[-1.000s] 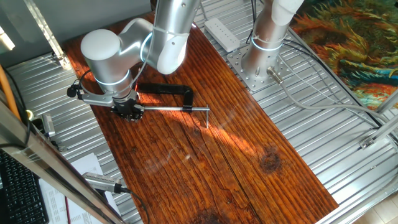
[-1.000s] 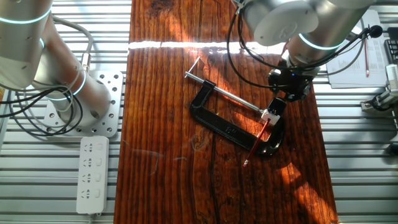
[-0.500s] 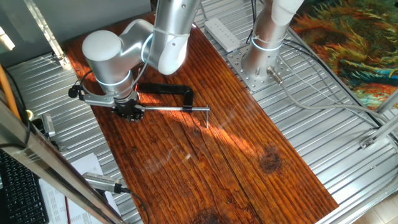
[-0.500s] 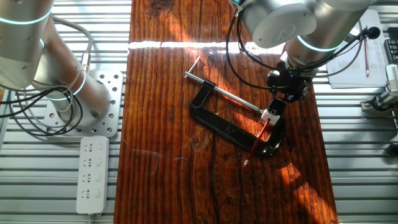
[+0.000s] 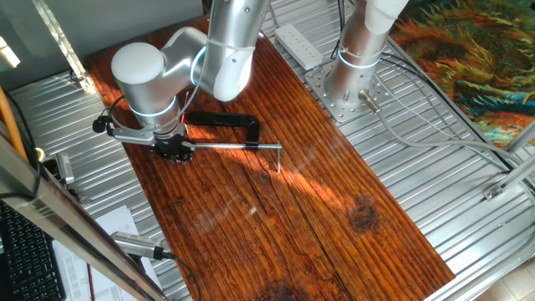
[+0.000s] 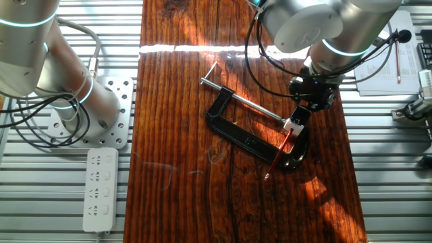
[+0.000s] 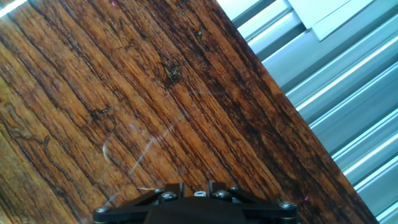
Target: Sharpen the pencil with a pencil sharpener
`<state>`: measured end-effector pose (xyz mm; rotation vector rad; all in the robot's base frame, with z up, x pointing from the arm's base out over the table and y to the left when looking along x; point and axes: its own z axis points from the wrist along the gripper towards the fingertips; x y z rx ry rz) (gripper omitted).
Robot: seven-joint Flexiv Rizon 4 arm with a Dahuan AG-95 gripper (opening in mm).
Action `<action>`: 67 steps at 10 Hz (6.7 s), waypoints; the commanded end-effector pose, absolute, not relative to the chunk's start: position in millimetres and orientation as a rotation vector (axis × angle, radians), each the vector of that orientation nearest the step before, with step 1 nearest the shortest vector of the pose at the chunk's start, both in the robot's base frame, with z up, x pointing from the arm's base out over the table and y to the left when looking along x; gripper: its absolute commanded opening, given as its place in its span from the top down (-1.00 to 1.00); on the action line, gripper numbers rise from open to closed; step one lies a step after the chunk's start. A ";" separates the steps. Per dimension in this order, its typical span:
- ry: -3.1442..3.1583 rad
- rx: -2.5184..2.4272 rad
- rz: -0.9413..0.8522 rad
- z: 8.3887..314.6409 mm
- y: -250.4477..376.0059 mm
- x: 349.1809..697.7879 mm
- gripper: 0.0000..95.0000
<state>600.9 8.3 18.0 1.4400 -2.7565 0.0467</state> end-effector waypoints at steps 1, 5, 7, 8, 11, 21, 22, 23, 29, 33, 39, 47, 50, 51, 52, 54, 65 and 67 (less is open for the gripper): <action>-2.755 1.432 0.051 17.8 8.3 600.9 1.00; -2.744 1.428 0.070 17.9 8.3 600.9 1.00; -2.745 1.425 0.070 17.9 8.2 600.9 1.00; -2.746 1.423 0.070 17.9 8.1 600.9 1.00; -2.729 1.415 0.076 18.6 7.4 601.8 1.00; -2.712 1.419 0.084 18.3 -0.4 615.0 1.00; -2.711 1.421 0.084 18.1 -1.5 616.3 1.00; -2.711 1.419 0.083 18.0 -3.4 618.9 1.00; -2.707 1.416 0.073 30.8 -10.2 632.7 1.00; -2.704 1.418 0.075 35.8 -9.2 635.4 1.00; -2.677 1.446 0.097 47.3 -8.1 635.4 1.00; -2.679 1.479 0.117 59.2 -7.2 632.7 1.00; -2.685 1.487 0.122 62.6 -6.7 631.8 1.00; -2.686 1.485 0.122 64.5 -6.3 631.6 1.00; -2.688 1.489 0.127 67.2 -5.6 631.2 1.00; -2.692 1.490 0.126 70.3 -4.7 630.8 1.00; -2.708 1.462 0.116 82.4 7.4 619.5 1.00; -2.725 1.445 0.110 79.1 10.2 615.5 1.00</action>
